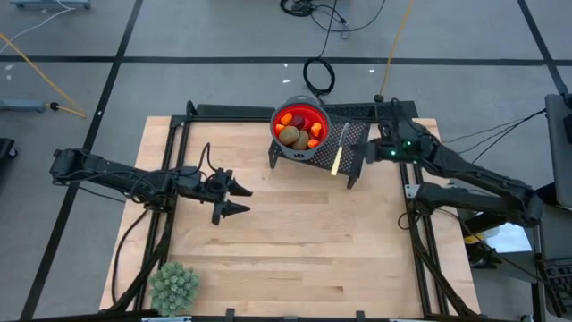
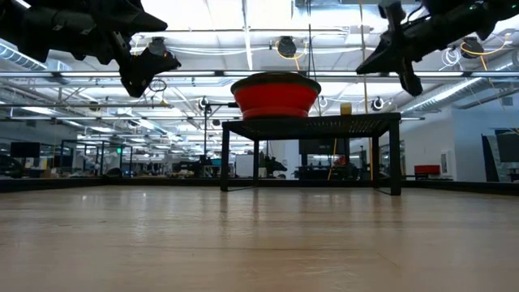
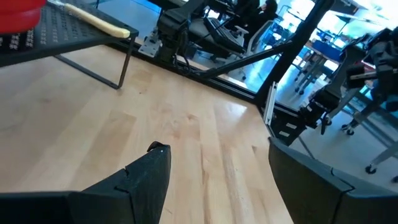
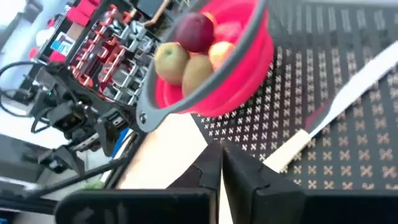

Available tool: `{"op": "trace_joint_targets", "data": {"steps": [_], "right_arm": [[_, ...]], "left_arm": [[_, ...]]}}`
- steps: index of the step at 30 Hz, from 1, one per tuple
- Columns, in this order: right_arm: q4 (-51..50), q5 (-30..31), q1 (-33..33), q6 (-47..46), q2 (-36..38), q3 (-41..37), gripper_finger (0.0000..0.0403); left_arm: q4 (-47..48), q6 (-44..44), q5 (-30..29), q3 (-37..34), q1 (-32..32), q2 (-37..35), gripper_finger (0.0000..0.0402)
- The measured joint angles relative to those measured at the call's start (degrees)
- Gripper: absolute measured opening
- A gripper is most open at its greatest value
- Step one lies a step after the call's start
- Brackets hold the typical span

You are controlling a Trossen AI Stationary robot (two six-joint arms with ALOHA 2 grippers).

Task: Pick & Place Fruit
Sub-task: Return to Home Position

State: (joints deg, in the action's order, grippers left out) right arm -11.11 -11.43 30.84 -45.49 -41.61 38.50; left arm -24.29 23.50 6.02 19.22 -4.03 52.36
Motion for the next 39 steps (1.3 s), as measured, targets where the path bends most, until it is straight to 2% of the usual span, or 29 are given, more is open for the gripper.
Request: {"op": "trace_joint_targets", "data": {"steps": [10, 13, 17, 21, 28, 34, 39], "right_arm": [[0.0, 6.9, -7.6, 19.4, 5.4, 0.0, 0.0001], [-0.5, 6.9, -9.7, 23.6, 6.2, 0.0, 0.0001], [-4.8, 6.7, -11.8, 23.9, 6.3, 0.0, 0.0000], [-7.3, 3.7, -13.2, 26.0, 6.2, 0.0, 0.0000], [-6.2, 7.8, -16.6, 43.2, 6.6, 0.0, 0.0000], [-6.4, 11.8, -19.5, 44.8, 7.5, 0.0, 0.0000], [-7.6, 15.7, -21.5, 45.2, 8.7, 0.0, 0.0000]], "left_arm": [[0.0, 4.1, -1.5, 0.0, 0.0, 0.0, 0.0271], [0.0, 2.0, -1.2, 0.0, 0.0, 0.0, 0.0271], [0.0, -2.0, -1.0, 0.0, 0.0, 0.0, 0.0271], [0.0, -4.1, -1.2, 0.0, 0.1, 0.0, 0.0271], [0.0, -8.1, -1.4, 0.0, 0.1, 0.0, 0.0271], [-0.8, -12.8, -2.0, 0.0, 0.1, -1.1, 0.0271], [2.0, -15.9, -2.7, 0.1, 0.6, -6.1, 0.0271]]}}
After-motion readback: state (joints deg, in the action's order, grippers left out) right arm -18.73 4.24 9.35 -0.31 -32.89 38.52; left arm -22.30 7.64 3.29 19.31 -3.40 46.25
